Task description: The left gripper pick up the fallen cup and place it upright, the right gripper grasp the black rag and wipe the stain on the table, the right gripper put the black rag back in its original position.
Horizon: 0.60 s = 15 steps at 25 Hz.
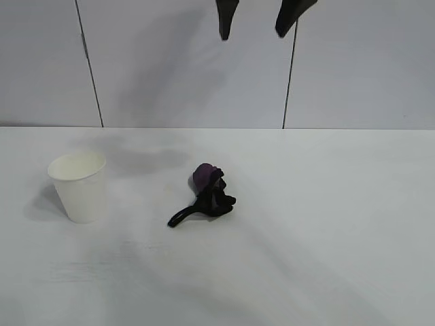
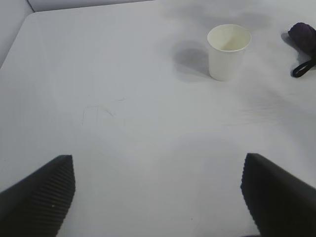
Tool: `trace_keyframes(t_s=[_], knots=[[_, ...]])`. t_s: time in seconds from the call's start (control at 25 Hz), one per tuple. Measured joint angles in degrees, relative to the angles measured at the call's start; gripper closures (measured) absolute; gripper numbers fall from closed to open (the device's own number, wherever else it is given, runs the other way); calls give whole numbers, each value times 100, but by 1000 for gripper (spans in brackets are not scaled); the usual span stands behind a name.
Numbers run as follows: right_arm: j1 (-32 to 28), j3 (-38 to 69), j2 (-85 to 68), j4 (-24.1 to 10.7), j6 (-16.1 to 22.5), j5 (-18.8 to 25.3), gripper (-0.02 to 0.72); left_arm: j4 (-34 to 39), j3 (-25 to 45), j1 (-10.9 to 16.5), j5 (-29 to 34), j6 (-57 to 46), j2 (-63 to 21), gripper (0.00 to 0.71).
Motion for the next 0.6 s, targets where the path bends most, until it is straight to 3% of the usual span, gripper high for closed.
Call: trace_keyframes(t_s=[0.6], knots=[[0,0,-2058,-85,-130,110,144,0,0,0,0,0,0,50]])
